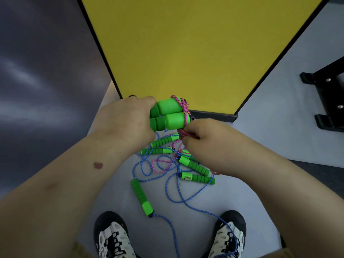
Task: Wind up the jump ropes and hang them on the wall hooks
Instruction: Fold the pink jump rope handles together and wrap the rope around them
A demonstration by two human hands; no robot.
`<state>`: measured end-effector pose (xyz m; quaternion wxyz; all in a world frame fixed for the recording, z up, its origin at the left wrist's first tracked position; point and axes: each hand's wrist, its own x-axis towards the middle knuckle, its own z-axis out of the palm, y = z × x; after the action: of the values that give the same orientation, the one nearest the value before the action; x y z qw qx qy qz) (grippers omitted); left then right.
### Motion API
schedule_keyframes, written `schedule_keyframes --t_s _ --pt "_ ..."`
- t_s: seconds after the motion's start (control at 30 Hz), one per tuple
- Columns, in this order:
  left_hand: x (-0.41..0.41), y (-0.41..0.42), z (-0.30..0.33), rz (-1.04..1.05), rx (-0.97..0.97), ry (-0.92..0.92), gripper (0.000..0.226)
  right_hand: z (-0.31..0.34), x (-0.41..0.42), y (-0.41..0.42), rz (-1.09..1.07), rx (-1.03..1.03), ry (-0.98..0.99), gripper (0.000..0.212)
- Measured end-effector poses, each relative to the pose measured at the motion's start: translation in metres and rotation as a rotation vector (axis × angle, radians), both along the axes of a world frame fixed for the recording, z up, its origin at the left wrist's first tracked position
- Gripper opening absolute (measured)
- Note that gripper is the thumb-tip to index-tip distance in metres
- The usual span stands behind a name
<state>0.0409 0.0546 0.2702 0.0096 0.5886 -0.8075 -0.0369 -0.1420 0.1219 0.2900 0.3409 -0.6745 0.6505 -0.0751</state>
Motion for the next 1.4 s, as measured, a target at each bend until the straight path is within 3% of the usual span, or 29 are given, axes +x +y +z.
schedule_keyframes --t_s 0.1,0.3,0.67,0.8,1.0,1.13,1.2,1.3,1.4 --pt "-0.001 0.001 -0.001 -0.014 -0.002 -0.026 0.035 0.008 -0.005 -0.004 -0.030 -0.028 -0.057 0.018" --pt "-0.009 0.009 0.000 -0.112 0.052 -0.015 0.030 0.012 -0.019 -0.017 -0.207 0.016 -0.414 0.018" --pt "-0.009 0.009 0.004 -0.251 0.061 -0.001 0.034 0.021 -0.048 -0.063 0.006 -0.123 -0.278 0.010" --pt "-0.008 0.008 0.007 -0.249 0.088 0.045 0.036 0.008 -0.052 -0.075 -0.045 -0.130 -0.340 0.016" --pt "-0.010 0.012 0.013 -0.217 0.052 0.077 0.036 -0.036 -0.045 -0.064 -0.172 0.026 -0.461 0.033" --pt "-0.014 0.013 0.018 -0.193 -0.042 0.069 0.035 -0.047 -0.048 -0.045 -0.154 0.052 -0.336 0.017" --pt "-0.015 0.013 0.019 -0.180 -0.081 0.063 0.038 -0.046 -0.039 -0.031 -0.188 0.008 -0.313 0.037" --pt "-0.015 0.011 0.018 -0.153 -0.155 0.071 0.040 -0.049 -0.028 -0.018 -0.279 0.015 -0.344 0.030" --pt "-0.015 0.008 0.015 -0.140 -0.207 0.067 0.040 -0.049 -0.019 -0.008 -0.298 0.046 -0.336 0.040"
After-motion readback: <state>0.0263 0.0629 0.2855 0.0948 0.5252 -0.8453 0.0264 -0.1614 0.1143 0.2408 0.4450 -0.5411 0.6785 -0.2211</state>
